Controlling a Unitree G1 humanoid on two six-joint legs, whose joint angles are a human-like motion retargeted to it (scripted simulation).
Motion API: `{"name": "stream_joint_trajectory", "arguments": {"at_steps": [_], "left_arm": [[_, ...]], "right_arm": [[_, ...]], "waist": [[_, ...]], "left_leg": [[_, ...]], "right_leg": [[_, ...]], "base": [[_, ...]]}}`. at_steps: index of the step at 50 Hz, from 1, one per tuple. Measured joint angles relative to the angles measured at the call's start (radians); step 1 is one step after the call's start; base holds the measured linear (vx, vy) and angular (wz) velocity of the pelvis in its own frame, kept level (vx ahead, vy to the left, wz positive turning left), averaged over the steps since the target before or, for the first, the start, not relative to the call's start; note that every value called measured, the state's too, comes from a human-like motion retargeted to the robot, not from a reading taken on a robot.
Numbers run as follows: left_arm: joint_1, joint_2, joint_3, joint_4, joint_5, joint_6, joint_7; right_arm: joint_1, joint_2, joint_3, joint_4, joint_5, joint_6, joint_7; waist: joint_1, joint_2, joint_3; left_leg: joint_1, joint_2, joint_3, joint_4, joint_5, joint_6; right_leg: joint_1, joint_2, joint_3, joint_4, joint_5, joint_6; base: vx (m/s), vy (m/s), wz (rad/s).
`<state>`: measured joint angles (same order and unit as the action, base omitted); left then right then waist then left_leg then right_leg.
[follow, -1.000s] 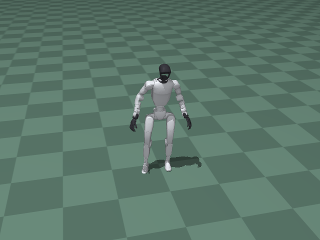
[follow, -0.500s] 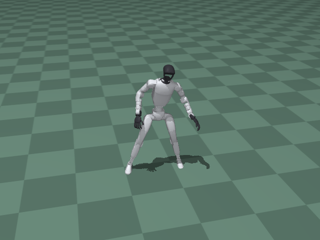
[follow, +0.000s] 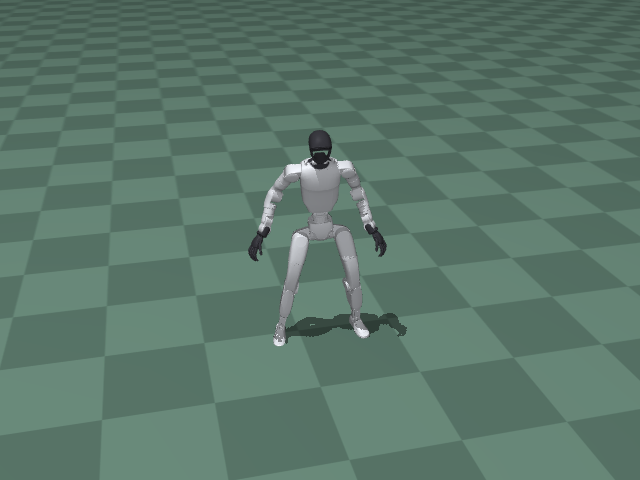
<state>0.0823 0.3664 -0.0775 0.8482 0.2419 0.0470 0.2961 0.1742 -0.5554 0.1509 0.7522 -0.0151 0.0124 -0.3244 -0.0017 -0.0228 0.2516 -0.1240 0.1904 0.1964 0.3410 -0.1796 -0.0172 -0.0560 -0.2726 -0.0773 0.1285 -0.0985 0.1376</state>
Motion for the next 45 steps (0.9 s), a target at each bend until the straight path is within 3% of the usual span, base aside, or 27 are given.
{"name": "stream_joint_trajectory", "arguments": {"at_steps": [5, 8, 14, 20, 25, 28, 30, 33, 36, 39, 42, 45], "left_arm": [[-0.006, -0.003, 0.012, 0.035, -0.026, 0.012, -0.001], [-0.025, 0.009, 0.03, 0.102, -0.056, 0.02, -0.026], [-0.046, 0.068, 0.059, 0.22, -0.139, 0.041, -0.052], [-0.115, 0.182, 0.026, 0.273, -0.104, 0.042, -0.079], [-0.165, 0.269, 0.039, 0.186, -0.086, 0.019, -0.082], [-0.176, 0.31, 0.055, 0.125, -0.135, -0.006, -0.055], [-0.134, 0.34, 0.056, 0.084, -0.186, -0.043, -0.03], [-0.131, 0.373, 0.071, 0.067, -0.257, -0.045, 0.011], [-0.117, 0.371, 0.109, 0.075, -0.319, -0.044, 0.047], [-0.085, 0.324, 0.165, 0.089, -0.377, -0.03, 0.072], [-0.045, 0.241, 0.204, 0.096, -0.393, -0.01, 0.059], [-0.003, 0.152, 0.175, 0.087, -0.341, -0.009, 0.01]], "right_arm": [[-0.007, 0.071, 0.019, 0.04, 0.11, 0.002, 0.041], [-0.021, 0.108, 0.064, 0.045, 0.093, 0.007, 0.102], [-0.06, 0.147, 0.168, -0.044, -0.02, -0.001, 0.177], [-0.066, 0.129, 0.237, -0.193, -0.082, -0.03, 0.201], [-0.059, 0.11, 0.207, -0.222, -0.089, -0.043, 0.232], [-0.056, 0.107, 0.175, -0.202, -0.087, -0.037, 0.216], [-0.009, 0.105, 0.156, -0.196, -0.11, -0.077, 0.189], [-0.013, 0.098, 0.158, -0.178, -0.079, -0.09, 0.109], [-0.015, 0.089, 0.143, -0.172, -0.079, -0.091, 0.077], [-0.025, 0.066, 0.127, -0.168, -0.082, -0.097, 0.069], [-0.037, 0.029, 0.103, -0.16, -0.081, -0.095, 0.074], [-0.033, -0.01, 0.065, -0.148, -0.05, -0.091, 0.074]], "waist": [[0.091, -0.045, -0.002], [0.125, -0.081, -0.013], [0.112, -0.156, 0.007], [0.117, -0.19, 0.069], [0.153, -0.179, 0.106], [0.161, -0.173, 0.116], [0.166, -0.168, 0.095], [0.152, -0.161, 0.09], [0.132, -0.134, 0.085], [0.094, -0.093, 0.075], [0.031, -0.049, 0.06], [-0.027, -0.015, 0.043]], "left_leg": [[-0.023, -0.143, -0.077, 0.03, -0.083, 0.016], [-0.003, -0.225, -0.153, -0.061, -0.078, 0.0], [0.054, -0.169, -0.182, -0.165, -0.039, -0.026], [0.091, -0.096, -0.219, -0.219, -0.008, -0.053], [0.097, -0.048, -0.236, -0.244, 0.012, -0.046], [0.092, -0.032, -0.249, -0.247, 0.016, -0.053], [0.042, -0.016, -0.246, -0.119, -0.06, -0.081], [0.065, 0.001, -0.254, -0.196, 0.002, -0.071], [0.092, 0.041, -0.26, -0.251, 0.041, -0.086], [0.113, 0.089, -0.238, -0.289, 0.079, -0.09], [0.118, 0.122, -0.134, -0.3, 0.116, -0.093], [0.116, 0.101, -0.031, -0.277, 0.123, -0.1]], "right_leg": [[0.015, 0.046, 0.014, -0.016, 0.004, 0.029], [0.024, 0.077, 0.007, -0.029, 0.005, 0.052], [0.046, 0.149, -0.023, -0.017, -0.02, 0.055], [0.043, 0.162, -0.123, 0.038, -0.051, -0.003], [0.02, 0.084, -0.158, 0.041, -0.029, -0.031], [0.003, 0.015, -0.138, 0.028, 0.006, -0.003], [-0.027, -0.033, -0.105, 0.081, 0.011, 0.028], [-0.024, -0.063, -0.001, 0.016, 0.06, 0.058], [-0.019, -0.037, 0.089, 0.003, 0.023, 0.076], [-0.02, 0.013, 0.101, 0.01, -0.015, 0.044], [-0.023, 0.052, 0.083, 0.011, -0.022, 0.001], [-0.028, 0.063, 0.073, 0.003, -0.01, 0.007]], "base": [[0.06, -0.28, -0.27], [0.07, -0.2, -0.03], [0.05, -0.19, 0.24], [0.0, -0.21, 0.26], [0.0, -0.26, 0.14], [0.02, -0.31, 0.16], [0.08, -0.37, 0.12], [0.01, -0.44, 0.12], [0.02, -0.49, -0.04], [0.03, -0.48, -0.13], [0.03, -0.41, 0.08], [0.02, -0.31, 0.12]]}}
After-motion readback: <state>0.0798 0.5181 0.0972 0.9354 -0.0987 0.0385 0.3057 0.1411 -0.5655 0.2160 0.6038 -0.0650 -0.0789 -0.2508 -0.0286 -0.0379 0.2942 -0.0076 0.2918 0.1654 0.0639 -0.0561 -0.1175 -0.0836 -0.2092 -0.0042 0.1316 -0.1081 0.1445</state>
